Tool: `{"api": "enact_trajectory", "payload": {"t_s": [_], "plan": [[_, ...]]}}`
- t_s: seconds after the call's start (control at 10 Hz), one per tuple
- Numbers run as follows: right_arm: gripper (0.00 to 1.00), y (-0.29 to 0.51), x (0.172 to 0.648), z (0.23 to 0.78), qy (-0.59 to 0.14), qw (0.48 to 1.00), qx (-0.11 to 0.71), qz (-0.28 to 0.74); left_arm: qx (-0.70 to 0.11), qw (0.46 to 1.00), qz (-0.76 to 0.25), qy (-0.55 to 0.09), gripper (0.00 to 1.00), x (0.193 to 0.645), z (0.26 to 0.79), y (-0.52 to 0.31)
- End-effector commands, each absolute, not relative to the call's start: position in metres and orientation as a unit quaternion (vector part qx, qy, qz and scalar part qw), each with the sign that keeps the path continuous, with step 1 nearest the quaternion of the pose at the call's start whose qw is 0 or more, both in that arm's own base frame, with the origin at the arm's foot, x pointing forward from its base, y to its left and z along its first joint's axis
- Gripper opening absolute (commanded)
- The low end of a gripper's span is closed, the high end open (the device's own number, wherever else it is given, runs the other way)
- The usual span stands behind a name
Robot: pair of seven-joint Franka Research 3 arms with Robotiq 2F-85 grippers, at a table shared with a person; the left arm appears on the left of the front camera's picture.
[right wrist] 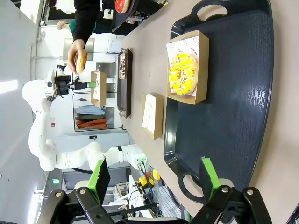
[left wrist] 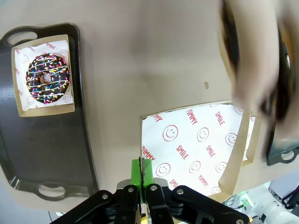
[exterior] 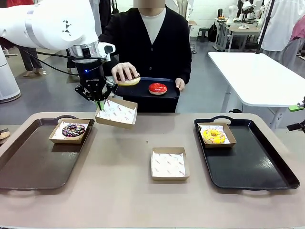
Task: Individually package the donuts and arrange them on the tray.
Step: Place the picked Paper togo box on the Handle tray while simultaneously picking up another Paper togo box from the table with the other hand.
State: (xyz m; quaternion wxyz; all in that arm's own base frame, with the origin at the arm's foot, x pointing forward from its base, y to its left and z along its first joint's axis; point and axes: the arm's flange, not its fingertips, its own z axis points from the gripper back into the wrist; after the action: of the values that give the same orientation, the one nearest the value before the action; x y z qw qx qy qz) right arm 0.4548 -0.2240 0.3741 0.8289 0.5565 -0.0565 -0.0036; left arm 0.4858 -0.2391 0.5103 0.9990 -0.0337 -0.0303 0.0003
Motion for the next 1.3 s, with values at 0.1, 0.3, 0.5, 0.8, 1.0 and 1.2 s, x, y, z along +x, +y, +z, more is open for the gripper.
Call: {"api": "enact_trajectory", "payload": {"t_s": [0.1,0.3,0.5,0.8,1.0,1.2], "plan": [[1.00,-0.2226,0.4532,0.3714,-0.052,0.829,0.556,-0.004,-0.039,0.999,0.004,-0.030,0.00,0.4822,0.5124,-0.2380],[1.00,-0.2226,0.4532,0.3714,-0.052,0.829,0.556,-0.004,-0.039,0.999,0.004,-0.030,0.00,0.4822,0.5124,-0.2380],[1.00,-0.2226,0.4532,0.3714,-0.052,0.829,0.556,-0.004,-0.039,0.999,0.004,-0.030,0.00,0.4822,0.5124,-0.2380],[1.00,-0.2226,0.4532,0.3714,-0.052,0.829,0.556,-0.004,-0.039,0.999,0.004,-0.030,0.00,0.4822,0.5124,-0.2380],[1.00,-0.2226,0.4532,0.3714,-0.052,0.829,0.556,-0.004,-0.039,0.999,0.004,-0.030,0.00,0.4822,0.5124,-0.2380],[1.00,-0.2226,0.4532,0.3714,-0.052,0.829,0.556,-0.004,-0.039,0.999,0.004,-0.030,0.00,0.4822,0.5124,-0.2380]]}}
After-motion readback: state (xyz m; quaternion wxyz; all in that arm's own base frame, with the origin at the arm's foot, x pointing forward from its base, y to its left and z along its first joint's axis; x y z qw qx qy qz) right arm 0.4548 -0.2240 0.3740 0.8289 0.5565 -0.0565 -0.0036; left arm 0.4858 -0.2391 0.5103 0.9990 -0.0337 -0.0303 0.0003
